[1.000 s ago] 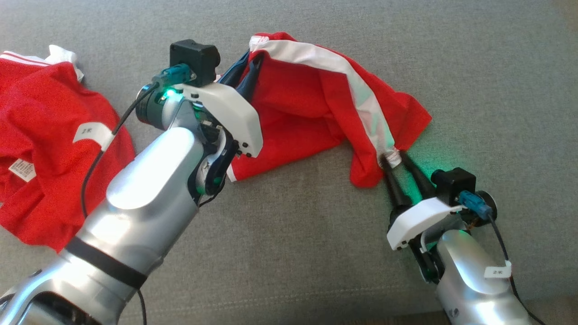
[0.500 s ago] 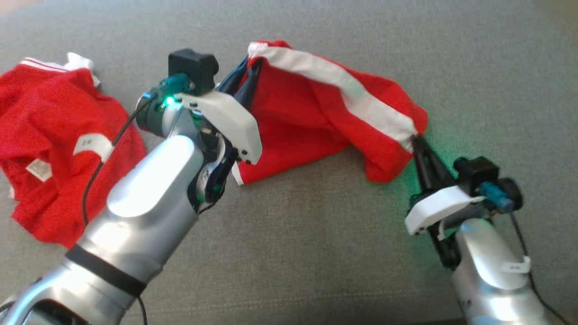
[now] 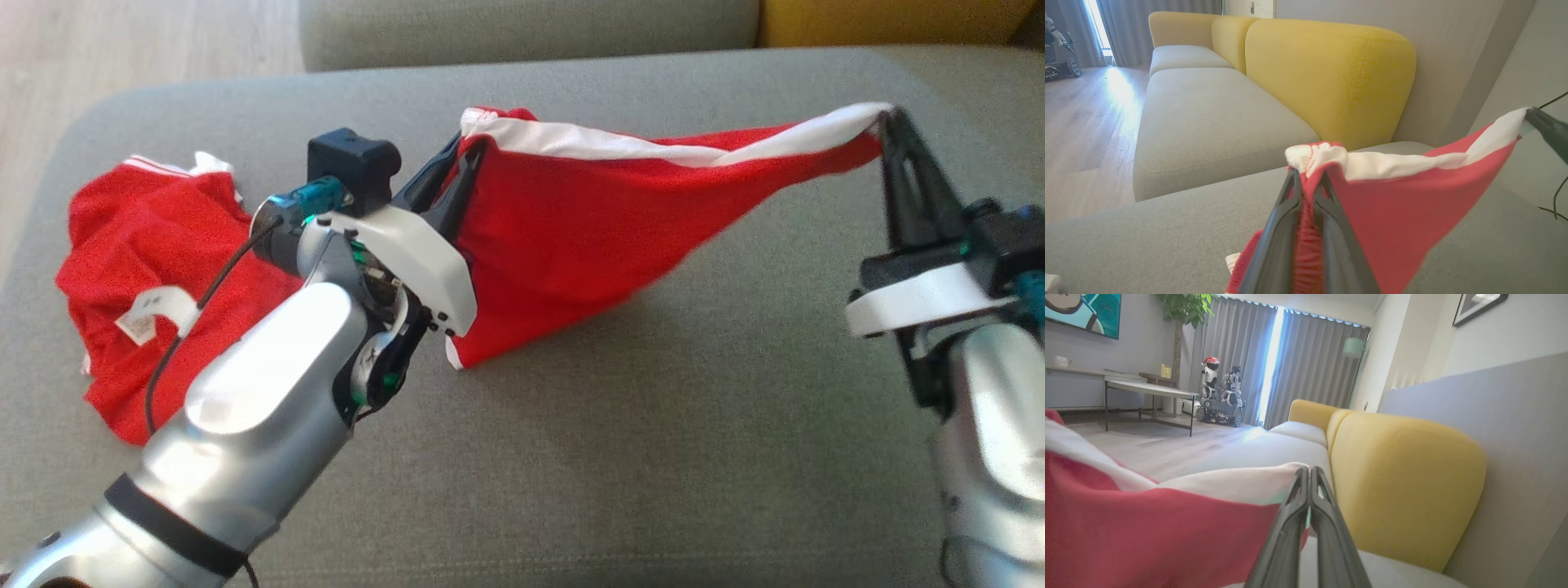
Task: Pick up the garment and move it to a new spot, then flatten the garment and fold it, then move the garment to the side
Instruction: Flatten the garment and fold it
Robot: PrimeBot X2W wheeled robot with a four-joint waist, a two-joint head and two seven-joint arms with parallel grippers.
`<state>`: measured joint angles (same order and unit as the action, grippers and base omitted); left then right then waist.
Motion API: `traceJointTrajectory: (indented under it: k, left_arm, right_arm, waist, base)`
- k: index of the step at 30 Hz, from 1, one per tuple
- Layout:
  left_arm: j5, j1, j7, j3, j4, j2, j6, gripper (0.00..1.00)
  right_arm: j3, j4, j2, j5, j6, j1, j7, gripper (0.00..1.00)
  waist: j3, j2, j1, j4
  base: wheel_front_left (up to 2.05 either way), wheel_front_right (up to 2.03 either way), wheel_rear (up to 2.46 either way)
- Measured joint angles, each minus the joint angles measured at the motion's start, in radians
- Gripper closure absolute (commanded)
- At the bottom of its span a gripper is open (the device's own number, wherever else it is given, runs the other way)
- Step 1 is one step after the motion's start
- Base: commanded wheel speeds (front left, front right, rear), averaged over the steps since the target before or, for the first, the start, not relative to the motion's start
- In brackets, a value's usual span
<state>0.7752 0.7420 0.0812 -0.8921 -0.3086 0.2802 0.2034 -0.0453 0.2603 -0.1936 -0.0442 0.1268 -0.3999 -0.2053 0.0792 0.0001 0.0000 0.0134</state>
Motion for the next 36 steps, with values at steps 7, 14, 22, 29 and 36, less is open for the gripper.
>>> traceJointTrajectory:
  k: [7, 14, 22, 29, 36]
  left_arm:
    - [-0.001, -0.003, 0.0, 0.007, 0.087, 0.037, 0.017, 1.0]
    - [-0.016, -0.001, -0.035, 0.005, 0.222, 0.086, 0.036, 1.0]
    - [-0.015, -0.004, -0.105, 0.014, 0.391, 0.172, 0.071, 1.0]
    - [0.0, 0.032, -0.195, 0.037, 0.436, 0.225, 0.062, 1.0]
    - [-0.011, 0.3, -0.218, 0.09, 0.239, 0.207, -0.013, 1.0]
  right_arm:
    - [-0.008, -0.136, -0.075, 0.002, 0.0, -0.037, 0.059, 1.0]
    - [-0.015, -0.321, -0.148, 0.015, 0.0, -0.091, 0.152, 1.0]
    - [0.019, -0.546, -0.195, 0.077, 0.0, -0.058, 0.32, 1.0]
    - [-0.014, -0.584, -0.267, 0.136, 0.0, -0.118, 0.412, 1.0]
    - [-0.183, -0.325, -0.327, 0.215, 0.0, -0.494, 0.379, 1.0]
  waist:
    - [-0.058, 0.0, 0.0, 0.008]
    - [-0.103, 0.0, 0.0, -0.004]
    - [-0.096, 0.0, 0.0, -0.02]
    - [-0.017, 0.0, 0.0, -0.042]
    - [0.142, 0.0, 0.0, -0.072]
  base:
    - [0.0, 0.0, 0.0]
    - [0.0, 0.0, 0.0]
    - [0.0, 0.0, 0.0]
    - [0.0, 0.0, 0.0]
    - [0.0, 0.0, 0.0]
